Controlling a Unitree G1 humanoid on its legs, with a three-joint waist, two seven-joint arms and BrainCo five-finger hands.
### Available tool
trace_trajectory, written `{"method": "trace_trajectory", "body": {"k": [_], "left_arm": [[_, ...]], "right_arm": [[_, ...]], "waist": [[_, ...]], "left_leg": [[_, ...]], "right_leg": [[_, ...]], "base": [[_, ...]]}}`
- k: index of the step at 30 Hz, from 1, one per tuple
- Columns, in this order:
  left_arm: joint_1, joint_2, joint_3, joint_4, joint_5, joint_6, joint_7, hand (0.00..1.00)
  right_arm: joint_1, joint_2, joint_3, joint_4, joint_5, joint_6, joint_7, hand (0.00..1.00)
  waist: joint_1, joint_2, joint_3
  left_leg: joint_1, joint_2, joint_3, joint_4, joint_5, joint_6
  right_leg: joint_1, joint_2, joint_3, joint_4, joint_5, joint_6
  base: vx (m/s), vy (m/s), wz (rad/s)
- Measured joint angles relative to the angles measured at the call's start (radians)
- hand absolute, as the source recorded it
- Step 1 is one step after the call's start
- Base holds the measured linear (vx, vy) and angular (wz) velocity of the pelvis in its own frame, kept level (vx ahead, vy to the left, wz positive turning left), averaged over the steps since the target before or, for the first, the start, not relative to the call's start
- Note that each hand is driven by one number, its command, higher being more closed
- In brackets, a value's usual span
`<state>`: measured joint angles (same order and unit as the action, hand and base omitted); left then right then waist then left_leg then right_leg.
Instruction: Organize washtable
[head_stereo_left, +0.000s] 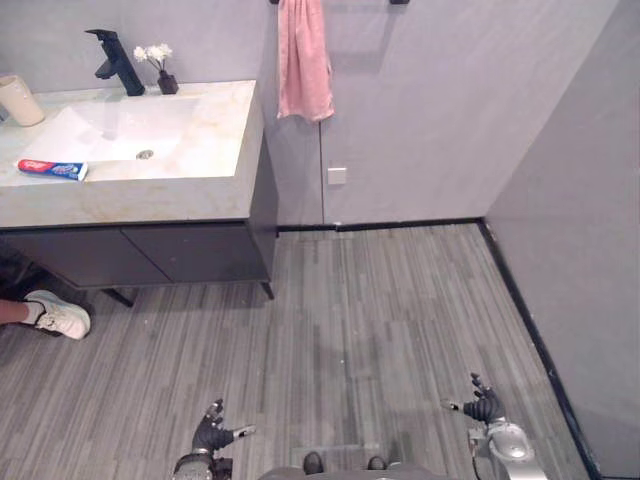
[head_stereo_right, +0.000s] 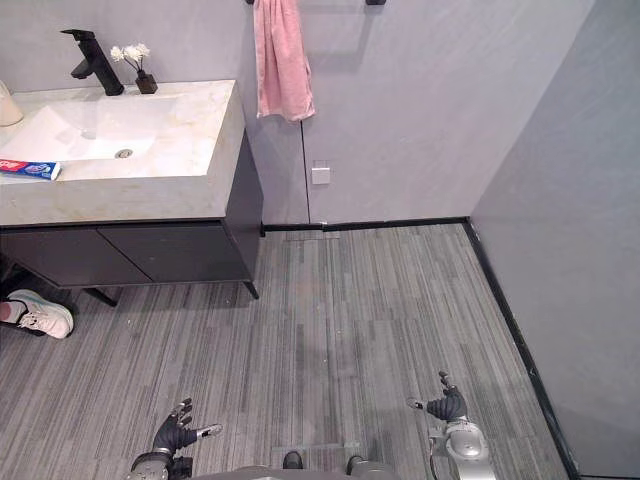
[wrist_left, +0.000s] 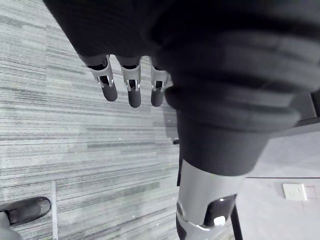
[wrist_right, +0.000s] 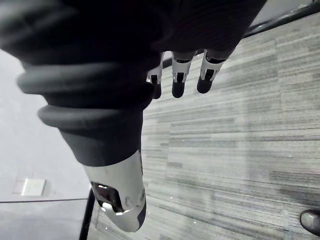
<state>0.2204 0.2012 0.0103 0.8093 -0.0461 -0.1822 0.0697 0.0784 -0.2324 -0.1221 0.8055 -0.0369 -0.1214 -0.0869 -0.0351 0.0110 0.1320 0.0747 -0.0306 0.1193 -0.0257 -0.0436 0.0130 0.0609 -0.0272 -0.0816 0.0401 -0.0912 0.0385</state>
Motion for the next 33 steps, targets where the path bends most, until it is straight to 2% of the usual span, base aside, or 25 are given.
{"method": "trace_trajectory", "body": {"k": [2, 4, 5, 8, 9, 10, 11, 12, 14, 15, 16, 17, 19, 20, 21, 22, 23, 24, 25, 26, 27, 29, 30, 33], "left_arm": [[0.005, -0.002, 0.0, -0.028, -0.002, 0.0, 0.002, 0.0], [0.008, -0.003, 0.004, -0.064, -0.004, 0.0, 0.004, 0.0], [0.009, -0.003, 0.006, -0.07, -0.007, 0.0, 0.006, 0.0], [0.016, -0.007, 0.015, -0.106, -0.023, 0.0, 0.008, 0.0], [0.014, -0.01, 0.021, -0.122, -0.023, 0.0, 0.009, 0.0], [0.012, -0.011, 0.021, -0.136, -0.023, 0.0, 0.011, 0.0], [0.011, -0.011, 0.021, -0.138, -0.023, 0.0, 0.011, 0.0], [0.004, -0.006, 0.02, -0.142, -0.024, 0.0, 0.016, 0.0], [-0.019, 0.002, 0.019, -0.142, -0.026, 0.001, 0.023, 0.0], [-0.03, 0.002, 0.018, -0.143, -0.029, 0.001, 0.024, 0.0], [-0.03, 0.002, 0.018, -0.143, -0.029, 0.001, 0.024, 0.0], [-0.056, 0.001, 0.018, -0.148, -0.034, 0.001, 0.026, 0.0], [-0.084, 0.0, 0.011, -0.155, -0.035, 0.001, 0.03, 0.0], [-0.087, 0.003, -0.002, -0.16, -0.036, 0.0, 0.041, 0.0], [-0.084, 0.004, -0.006, -0.176, -0.035, 0.0, 0.042, 0.0], [-0.083, 0.003, -0.006, -0.179, -0.035, -0.001, 0.042, 0.0], [-0.083, -0.015, -0.007, -0.178, -0.035, 0.0, 0.043, 0.0], [-0.088, -0.015, -0.008, -0.182, -0.035, -0.002, 0.041, 0.0], [-0.09, -0.017, -0.008, -0.182, -0.035, -0.002, 0.042, 0.0], [-0.084, -0.024, -0.007, -0.18, -0.035, -0.001, 0.041, 0.0], [-0.073, -0.029, -0.007, -0.18, -0.035, -0.001, 0.039, 0.0], [-0.055, -0.034, -0.007, -0.18, -0.036, -0.001, 0.039, 0.0], [-0.047, -0.039, -0.007, -0.181, -0.039, -0.001, 0.04, 0.0], [-0.044, -0.042, -0.004, -0.186, -0.043, 0.0, 0.041, 0.0]], "right_arm": [[-0.001, 0.002, -0.001, 0.0, 0.012, 0.0, -0.002, 0.0], [-0.005, 0.013, -0.008, 0.0, 0.035, 0.001, -0.006, 0.0], [-0.007, 0.015, -0.008, 0.0, 0.037, 0.001, -0.006, 0.0], [-0.028, 0.02, -0.029, 0.0, 0.044, 0.001, -0.011, 0.0], [-0.034, 0.02, -0.03, -0.002, 0.049, 0.002, -0.02, 0.0], [-0.036, 0.021, -0.03, -0.006, 0.061, 0.003, -0.022, 0.0], [-0.039, 0.024, -0.03, -0.007, 0.067, 0.006, -0.022, 0.0], [-0.045, 0.034, -0.028, -0.008, 0.07, 0.011, -0.023, 0.0], [-0.046, 0.04, -0.027, -0.008, 0.075, 0.015, -0.022, 0.0], [-0.051, 0.036, -0.026, -0.009, 0.076, 0.015, -0.023, 0.0], [-0.052, 0.036, -0.026, -0.009, 0.076, 0.015, -0.023, 0.0], [-0.063, 0.027, -0.023, -0.028, 0.077, 0.015, -0.023, 0.0], [-0.082, 0.015, -0.023, -0.05, 0.079, 0.013, -0.024, 0.0], [-0.09, 0.01, -0.023, -0.061, 0.079, 0.014, -0.025, 0.0], [-0.081, 0.009, -0.023, -0.086, 0.079, 0.013, -0.026, 0.0], [-0.076, 0.009, -0.023, -0.091, 0.079, 0.011, -0.026, 0.0], [-0.072, -0.002, -0.024, -0.087, 0.079, 0.013, -0.026, 0.0], [-0.077, 0.0, -0.018, -0.094, 0.079, 0.013, -0.025, 0.0], [-0.08, -0.001, -0.017, -0.097, 0.079, 0.013, -0.025, 0.0], [-0.082, -0.001, -0.012, -0.097, 0.084, 0.013, -0.023, 0.0], [-0.081, -0.003, 0.004, -0.097, 0.086, 0.013, -0.024, 0.0], [-0.083, 0.004, 0.026, -0.098, 0.086, 0.009, -0.024, 0.0], [-0.09, 0.008, 0.022, -0.104, 0.087, 0.008, -0.025, 0.0], [-0.099, 0.011, 0.018, -0.11, 0.093, 0.002, -0.028, 0.0]], "waist": [[0.004, -0.002, 0.001], [0.028, -0.001, 0.001], [0.03, -0.001, 0.002], [0.032, 0.006, 0.005], [0.032, 0.008, 0.007], [0.035, 0.01, 0.016], [0.034, 0.011, 0.019], [0.028, 0.01, 0.038], [0.023, 0.004, 0.06], [0.022, 0.014, 0.067], [0.022, 0.015, 0.067], [0.019, 0.02, 0.077], [0.005, 0.023, 0.093], [-0.005, 0.027, 0.096], [-0.009, 0.012, 0.094], [-0.011, 0.005, 0.094], [-0.013, 0.033, 0.09], [-0.016, 0.036, 0.085], [-0.018, 0.038, 0.087], [-0.018, 0.043, 0.091], [-0.007, 0.045, 0.094], [0.004, 0.031, 0.109], [0.023, 0.022, 0.113], [0.036, 0.025, 0.124]], "left_leg": [[-0.037, 0.004, 0.014, 0.047, -0.025, 0.005], [-0.08, 0.019, 0.05, 0.135, -0.08, 0.01], [-0.084, 0.021, 0.058, 0.148, -0.091, 0.01], [-0.122, 0.031, 0.084, 0.237, -0.165, 0.02], [-0.136, 0.031, 0.091, 0.274, -0.192, 0.029], [-0.131, 0.03, 0.101, 0.296, -0.21, 0.036], [-0.126, 0.029, 0.101, 0.302, -0.221, 0.038], [-0.1, 0.028, 0.095, 0.306, -0.238, 0.05], [-0.047, 0.022, 0.083, 0.297, -0.253, 0.053], [-0.018, 0.024, 0.073, 0.272, -0.256, 0.049], [-0.017, 0.024, 0.073, 0.271, -0.256, 0.049], [0.02, 0.036, 0.056, 0.238, -0.259, 0.041], [0.048, 0.056, 0.038, 0.228, -0.273, 0.017], [0.068, 0.066, 0.018, 0.222, -0.285, -0.008], [0.1, 0.066, 0.008, 0.216, -0.301, -0.038], [0.117, 0.066, -0.001, 0.219, -0.312, -0.057], [0.121, 0.104, -0.021, 0.252, -0.32, -0.077], [0.063, 0.128, -0.034, 0.364, -0.298, -0.112], [0.03, 0.14, -0.034, 0.443, -0.278, -0.122], [-0.045, 0.165, -0.033, 0.651, -0.197, -0.112], [-0.092, 0.2, -0.033, 0.804, -0.143, -0.096], [-0.159, 0.245, 0.008, 1.036, -0.177, -0.045], [-0.205, 0.238, 0.023, 1.064, -0.19, -0.024], [-0.354, 0.201, 0.021, 0.954, -0.213, -0.015]], "right_leg": [[-0.019, 0.0, 0.013, 0.004, 0.001, 0.003], [-0.041, 0.007, 0.05, 0.014, 0.004, 0.001], [-0.042, 0.008, 0.057, 0.017, 0.002, 0.003], [-0.087, 0.007, 0.082, 0.105, -0.05, 0.023], [-0.126, -0.001, 0.083, 0.196, -0.089, 0.04], [-0.176, -0.01, 0.08, 0.323, -0.12, 0.073], [-0.209, -0.012, 0.077, 0.396, -0.125, 0.079], [-0.27, -0.021, 0.061, 0.551, -0.133, 0.09], [-0.306, -0.036, 0.027, 0.637, -0.181, 0.073], [-0.334, -0.042, -0.003, 0.622, -0.193, 0.057], [-0.336, -0.042, -0.004, 0.621, -0.193, 0.057], [-0.387, -0.038, -0.04, 0.561, -0.19, 0.049], [-0.439, -0.03, -0.059, 0.466, -0.155, 0.04], [-0.459, -0.019, -0.055, 0.393, -0.094, 0.028], [-0.469, -0.023, -0.048, 0.334, -0.007, 0.003], [-0.468, -0.028, -0.05, 0.339, 0.067, -0.018], [-0.468, -0.015, -0.078, 0.388, 0.062, -0.048], [-0.454, -0.008, -0.095, 0.391, 0.015, -0.068], [-0.439, -0.002, -0.103, 0.386, 0.001, -0.074], [-0.375, 0.02, -0.109, 0.345, -0.016, -0.09], [-0.301, 0.04, -0.105, 0.296, -0.02, -0.097], [-0.129, 0.064, -0.079, 0.189, -0.026, -0.107], [-0.064, 0.061, -0.052, 0.142, -0.028, -0.109], [0.02, 0.047, -0.018, 0.058, -0.035, -0.106]], "base": [[0.02, 0.018, -0.22], [0.07, 0.036, -0.46], [0.09, 0.044, -0.44], [0.11, 0.056, -0.31], [0.15, 0.077, -0.24], [0.15, 0.083, -0.22], [0.17, 0.09, -0.12], [0.2, 0.074, 0.06], [0.27, 0.058, 0.18], [0.29, 0.03, 0.14], [0.37, 0.012, 0.22], [0.34, -0.042, 0.33], [0.37, -0.078, 0.42], [0.44, -0.138, 0.44], [0.48, -0.165, 0.48], [0.54, -0.208, 0.38], [0.53, -0.23, 0.36], [0.52, -0.243, 0.31], [0.5, -0.264, 0.26], [0.54, -0.271, 0.04], [0.64, -0.286, -0.06], [0.6, -0.204, -0.32], [0.52, -0.111, -0.51], [0.33, 0.012, -0.34]]}}
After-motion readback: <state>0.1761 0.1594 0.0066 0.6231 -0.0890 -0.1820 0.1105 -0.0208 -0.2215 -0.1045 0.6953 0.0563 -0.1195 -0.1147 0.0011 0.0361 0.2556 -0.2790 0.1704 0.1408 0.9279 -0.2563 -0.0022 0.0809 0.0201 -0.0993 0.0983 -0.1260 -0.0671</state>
